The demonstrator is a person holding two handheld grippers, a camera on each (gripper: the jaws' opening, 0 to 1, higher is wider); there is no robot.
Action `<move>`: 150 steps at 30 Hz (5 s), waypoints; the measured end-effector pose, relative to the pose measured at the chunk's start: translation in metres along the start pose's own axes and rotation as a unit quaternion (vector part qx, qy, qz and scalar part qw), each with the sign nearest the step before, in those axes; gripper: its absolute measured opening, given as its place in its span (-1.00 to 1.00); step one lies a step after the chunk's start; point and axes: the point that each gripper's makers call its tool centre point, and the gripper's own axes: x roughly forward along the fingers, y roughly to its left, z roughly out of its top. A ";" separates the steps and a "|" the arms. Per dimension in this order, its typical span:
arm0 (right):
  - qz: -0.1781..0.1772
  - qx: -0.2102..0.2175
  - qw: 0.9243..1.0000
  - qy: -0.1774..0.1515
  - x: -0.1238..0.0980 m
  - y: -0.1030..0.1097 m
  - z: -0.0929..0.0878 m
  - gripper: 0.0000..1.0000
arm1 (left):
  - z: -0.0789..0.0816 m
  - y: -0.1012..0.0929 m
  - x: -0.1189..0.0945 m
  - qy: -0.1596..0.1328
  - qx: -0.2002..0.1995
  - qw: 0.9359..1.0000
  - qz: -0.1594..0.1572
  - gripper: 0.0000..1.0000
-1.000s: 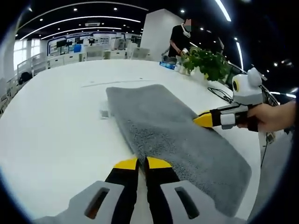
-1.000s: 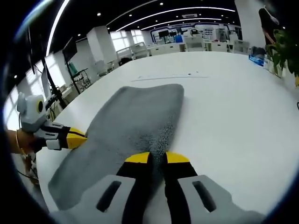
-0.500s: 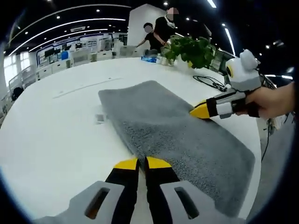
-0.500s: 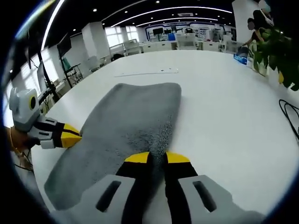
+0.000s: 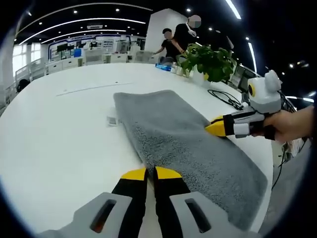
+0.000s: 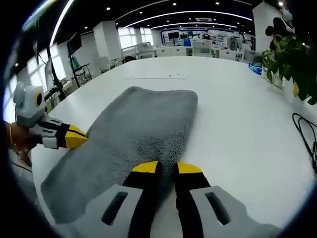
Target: Fold the towel on the table until its edges align and the towel forms a compact rectangular stack.
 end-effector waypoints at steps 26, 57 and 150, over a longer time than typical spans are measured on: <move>0.037 -0.055 0.997 0.032 -0.035 0.008 0.005 -0.19 | 0.022 -0.011 -0.030 0.003 0.085 0.996 0.004 -0.21; 0.186 -0.230 0.952 0.085 -0.106 0.116 -0.058 -0.08 | -0.047 -0.124 -0.088 0.067 0.354 0.920 -0.153 -0.03; 0.247 -0.240 0.930 0.128 -0.155 0.178 -0.131 -0.83 | -0.129 -0.160 -0.140 0.161 0.342 0.898 -0.226 -0.82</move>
